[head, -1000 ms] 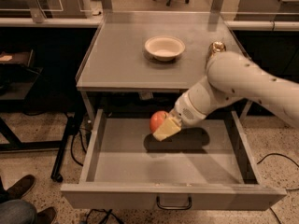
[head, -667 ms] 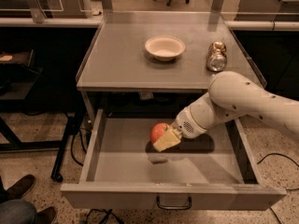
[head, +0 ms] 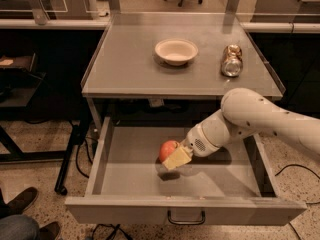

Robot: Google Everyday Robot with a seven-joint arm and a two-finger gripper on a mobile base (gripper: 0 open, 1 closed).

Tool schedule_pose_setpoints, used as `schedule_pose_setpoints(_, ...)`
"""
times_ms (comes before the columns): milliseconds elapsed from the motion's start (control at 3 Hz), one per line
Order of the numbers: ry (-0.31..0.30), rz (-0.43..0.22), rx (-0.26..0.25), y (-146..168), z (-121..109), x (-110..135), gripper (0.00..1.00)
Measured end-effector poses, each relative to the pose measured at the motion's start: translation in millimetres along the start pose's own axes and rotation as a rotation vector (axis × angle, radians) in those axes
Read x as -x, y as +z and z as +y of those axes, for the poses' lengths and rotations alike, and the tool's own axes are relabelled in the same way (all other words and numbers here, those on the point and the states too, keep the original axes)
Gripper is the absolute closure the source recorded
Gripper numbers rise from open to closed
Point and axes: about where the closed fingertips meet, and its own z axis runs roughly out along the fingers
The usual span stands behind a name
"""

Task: Place apple into top drawer

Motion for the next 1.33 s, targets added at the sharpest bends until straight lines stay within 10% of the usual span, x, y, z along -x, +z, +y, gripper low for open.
schedule_pose_setpoints(1333,0.127,0.041,-0.039,50,-12,-49,1.0)
